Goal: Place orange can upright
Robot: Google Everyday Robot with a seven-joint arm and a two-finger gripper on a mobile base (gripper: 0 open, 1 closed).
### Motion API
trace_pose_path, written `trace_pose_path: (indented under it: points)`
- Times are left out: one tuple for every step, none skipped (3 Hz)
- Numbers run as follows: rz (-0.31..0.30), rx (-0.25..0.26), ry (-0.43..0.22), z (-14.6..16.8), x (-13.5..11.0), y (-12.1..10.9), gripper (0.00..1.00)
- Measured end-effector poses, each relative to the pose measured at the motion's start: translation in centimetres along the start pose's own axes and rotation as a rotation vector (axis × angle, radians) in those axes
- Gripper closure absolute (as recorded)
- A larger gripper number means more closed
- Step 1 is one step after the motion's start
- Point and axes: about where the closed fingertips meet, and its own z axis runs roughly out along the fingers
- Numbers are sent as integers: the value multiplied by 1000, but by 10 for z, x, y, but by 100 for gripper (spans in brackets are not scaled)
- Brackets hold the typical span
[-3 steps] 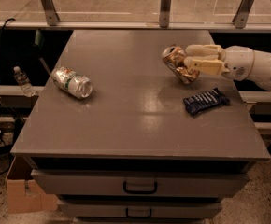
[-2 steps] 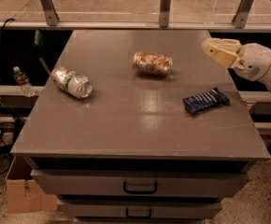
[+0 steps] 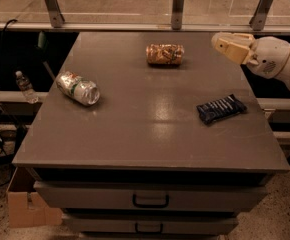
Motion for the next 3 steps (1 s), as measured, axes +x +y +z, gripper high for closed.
trace_pose_path:
  points:
    - [46,-6,179,26,8,-1,59]
    - [67,-11,341,48,19,-6,35]
    - [63,13,467,62,29,-16,12]
